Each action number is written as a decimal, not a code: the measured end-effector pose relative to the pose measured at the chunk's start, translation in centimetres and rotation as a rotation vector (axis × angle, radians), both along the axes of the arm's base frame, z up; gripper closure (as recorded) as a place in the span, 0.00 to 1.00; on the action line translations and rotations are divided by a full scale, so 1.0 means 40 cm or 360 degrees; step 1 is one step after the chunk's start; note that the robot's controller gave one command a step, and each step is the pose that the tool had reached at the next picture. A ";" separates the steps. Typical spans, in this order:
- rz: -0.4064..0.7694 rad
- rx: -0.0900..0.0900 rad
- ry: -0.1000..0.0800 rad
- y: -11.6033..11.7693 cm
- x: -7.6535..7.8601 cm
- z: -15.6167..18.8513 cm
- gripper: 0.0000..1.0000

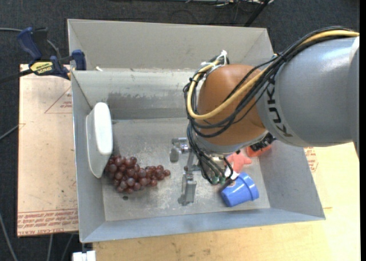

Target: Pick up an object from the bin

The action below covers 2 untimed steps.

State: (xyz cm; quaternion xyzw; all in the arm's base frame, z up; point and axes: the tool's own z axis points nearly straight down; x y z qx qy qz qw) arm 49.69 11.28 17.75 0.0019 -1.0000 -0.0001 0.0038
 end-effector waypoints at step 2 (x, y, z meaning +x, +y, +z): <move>-0.0086 0.0004 -0.0021 0.030 0.052 -0.101 0.00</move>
Offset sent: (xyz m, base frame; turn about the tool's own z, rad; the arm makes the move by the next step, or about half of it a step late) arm 0.0397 0.0272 -0.1075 0.1224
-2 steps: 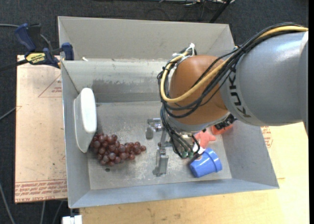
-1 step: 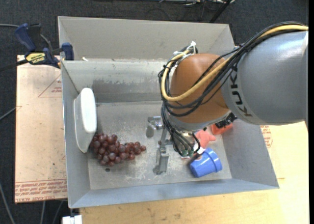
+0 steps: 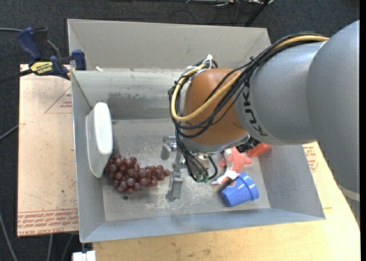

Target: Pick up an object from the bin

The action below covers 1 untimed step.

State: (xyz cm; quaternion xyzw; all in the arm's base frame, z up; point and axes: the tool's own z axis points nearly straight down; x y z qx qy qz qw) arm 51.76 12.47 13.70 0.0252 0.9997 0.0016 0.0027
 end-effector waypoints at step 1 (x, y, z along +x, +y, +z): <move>-0.0209 0.0001 0.0006 0.035 0.038 -0.135 0.00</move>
Offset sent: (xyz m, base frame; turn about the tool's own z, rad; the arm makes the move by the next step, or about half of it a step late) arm 0.0055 0.0185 -0.0670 0.2748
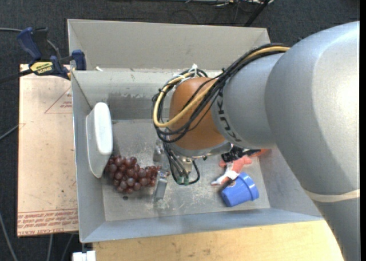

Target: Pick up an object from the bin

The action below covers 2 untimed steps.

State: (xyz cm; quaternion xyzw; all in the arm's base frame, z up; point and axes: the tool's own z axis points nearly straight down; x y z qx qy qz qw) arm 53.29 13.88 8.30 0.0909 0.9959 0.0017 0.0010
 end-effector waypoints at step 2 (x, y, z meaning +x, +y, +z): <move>-0.0228 0.0002 -0.0004 0.012 -0.024 -0.033 1.00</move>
Offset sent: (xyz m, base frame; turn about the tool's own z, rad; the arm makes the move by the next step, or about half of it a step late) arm 0.0000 0.0000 0.0000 0.0000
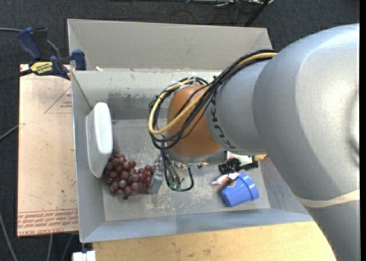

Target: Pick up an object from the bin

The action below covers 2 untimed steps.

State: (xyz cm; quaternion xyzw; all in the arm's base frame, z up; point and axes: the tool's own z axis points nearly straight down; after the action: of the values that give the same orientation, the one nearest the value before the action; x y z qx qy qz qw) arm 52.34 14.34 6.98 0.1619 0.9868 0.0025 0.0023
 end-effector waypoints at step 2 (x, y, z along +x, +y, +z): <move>-0.0081 0.0001 -0.0004 -0.005 0.020 0.391 0.00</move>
Offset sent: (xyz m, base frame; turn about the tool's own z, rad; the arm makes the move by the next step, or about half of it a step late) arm 0.0000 0.0000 0.0000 0.0000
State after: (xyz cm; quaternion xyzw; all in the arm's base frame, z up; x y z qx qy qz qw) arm 53.13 14.13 22.63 0.1870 0.9824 0.0028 0.0036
